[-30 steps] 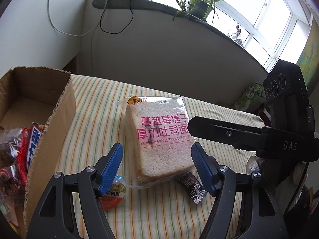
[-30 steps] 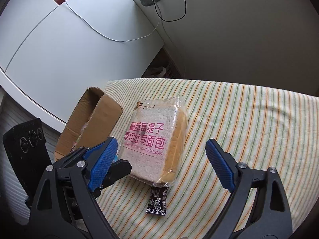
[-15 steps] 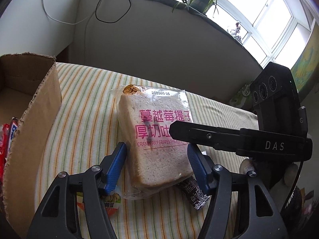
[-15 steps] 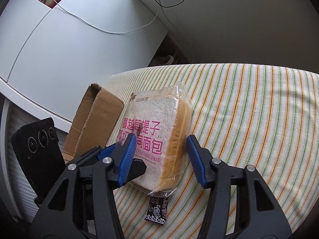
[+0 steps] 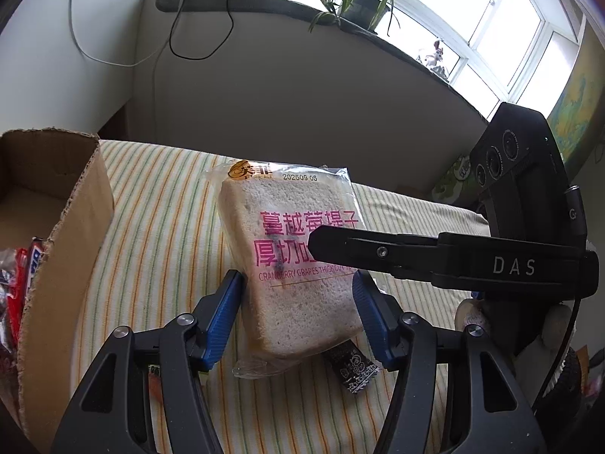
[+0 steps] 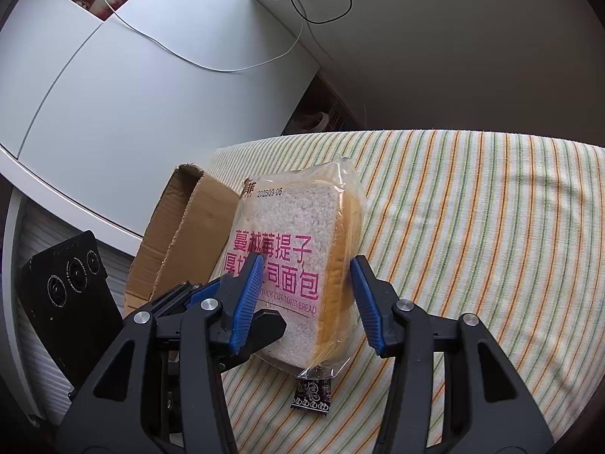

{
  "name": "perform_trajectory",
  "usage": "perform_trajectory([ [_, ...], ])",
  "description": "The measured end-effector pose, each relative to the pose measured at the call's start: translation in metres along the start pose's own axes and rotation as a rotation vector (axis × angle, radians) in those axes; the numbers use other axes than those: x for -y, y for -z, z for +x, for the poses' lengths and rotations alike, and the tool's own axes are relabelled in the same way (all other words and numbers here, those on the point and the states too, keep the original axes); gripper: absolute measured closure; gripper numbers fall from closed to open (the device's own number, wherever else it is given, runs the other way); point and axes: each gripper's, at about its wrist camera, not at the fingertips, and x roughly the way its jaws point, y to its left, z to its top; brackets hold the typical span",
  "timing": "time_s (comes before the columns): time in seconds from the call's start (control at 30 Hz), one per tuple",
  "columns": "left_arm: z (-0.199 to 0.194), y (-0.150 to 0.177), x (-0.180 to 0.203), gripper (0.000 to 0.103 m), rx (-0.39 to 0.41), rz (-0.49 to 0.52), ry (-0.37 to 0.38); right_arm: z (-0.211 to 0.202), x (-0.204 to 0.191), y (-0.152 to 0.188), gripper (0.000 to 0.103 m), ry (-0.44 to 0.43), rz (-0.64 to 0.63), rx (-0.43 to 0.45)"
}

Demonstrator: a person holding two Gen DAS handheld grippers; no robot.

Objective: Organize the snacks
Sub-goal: 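Bring both open tools around the sides of the sliced bread loaf bag, then squeeze bread bag between left and right tools and lift it over the box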

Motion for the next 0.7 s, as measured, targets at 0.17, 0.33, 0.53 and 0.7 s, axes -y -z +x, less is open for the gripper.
perform_trajectory([
  [0.17, -0.018, 0.0, 0.007, 0.043, 0.034, 0.017, 0.001, -0.016, -0.014, 0.002, 0.052, 0.007, -0.019, 0.021],
  [0.33, -0.043, 0.002, 0.013, 0.043, 0.075, 0.032, 0.002, -0.032, -0.038, 0.006, 0.052, 0.022, -0.049, 0.043],
  [0.53, -0.078, 0.006, 0.01, 0.043, 0.128, 0.024, 0.012, -0.043, -0.075, 0.01, 0.052, 0.033, -0.09, 0.057],
  [0.7, -0.108, 0.01, -0.001, 0.043, 0.174, 0.009, 0.01, -0.043, -0.113, 0.014, 0.052, 0.041, -0.14, 0.063],
])
